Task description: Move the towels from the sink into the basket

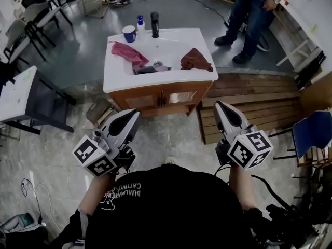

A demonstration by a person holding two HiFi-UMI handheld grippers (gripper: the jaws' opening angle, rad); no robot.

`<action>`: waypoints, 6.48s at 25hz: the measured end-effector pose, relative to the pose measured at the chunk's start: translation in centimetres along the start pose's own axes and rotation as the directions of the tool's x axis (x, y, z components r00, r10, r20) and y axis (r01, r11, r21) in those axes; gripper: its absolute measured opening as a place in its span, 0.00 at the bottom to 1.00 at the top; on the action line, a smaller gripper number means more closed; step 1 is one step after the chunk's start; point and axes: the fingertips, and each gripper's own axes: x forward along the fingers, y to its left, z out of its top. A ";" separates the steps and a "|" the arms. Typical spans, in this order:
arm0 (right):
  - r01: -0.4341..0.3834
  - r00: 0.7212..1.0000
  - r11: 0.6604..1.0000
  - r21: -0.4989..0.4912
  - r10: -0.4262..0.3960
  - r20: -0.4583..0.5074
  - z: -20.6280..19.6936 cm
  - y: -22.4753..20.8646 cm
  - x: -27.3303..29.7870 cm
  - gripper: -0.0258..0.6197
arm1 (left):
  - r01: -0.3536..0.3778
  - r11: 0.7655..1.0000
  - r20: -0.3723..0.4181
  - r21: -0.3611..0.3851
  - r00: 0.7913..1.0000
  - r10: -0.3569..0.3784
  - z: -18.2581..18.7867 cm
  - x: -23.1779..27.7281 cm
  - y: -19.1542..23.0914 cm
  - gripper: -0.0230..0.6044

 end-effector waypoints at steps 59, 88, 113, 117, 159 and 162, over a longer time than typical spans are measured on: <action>0.139 0.926 0.985 0.107 -0.090 -0.367 -9.2 -25.8 30.1 0.34 | 0.051 0.986 -0.289 -0.157 0.953 -0.095 -4.2 27.1 29.1 0.03; 0.159 0.855 0.985 0.070 -0.102 -0.508 -12.9 -26.3 30.5 0.10 | 0.029 0.984 -0.282 -0.174 0.956 -0.078 -4.7 26.4 28.7 0.03; -0.007 0.983 0.998 0.063 0.018 -0.181 -2.2 -18.9 23.0 0.09 | 0.067 0.992 -0.172 -0.102 0.982 -0.084 -2.4 23.4 18.8 0.03; -0.015 0.988 0.999 0.041 0.021 -0.153 -1.1 -17.7 21.6 0.09 | 0.082 0.993 -0.144 -0.082 0.985 -0.093 -1.8 22.9 17.2 0.03; -0.614 0.737 0.784 0.090 0.610 -0.292 -8.0 16.8 23.1 0.09 | -0.475 0.876 0.109 -0.085 0.870 0.482 0.4 -13.3 11.9 0.03; -0.609 0.736 0.787 0.098 0.607 -0.298 -8.6 19.8 24.9 0.09 | -0.484 0.868 0.100 -0.109 0.864 0.494 0.9 -16.6 13.7 0.03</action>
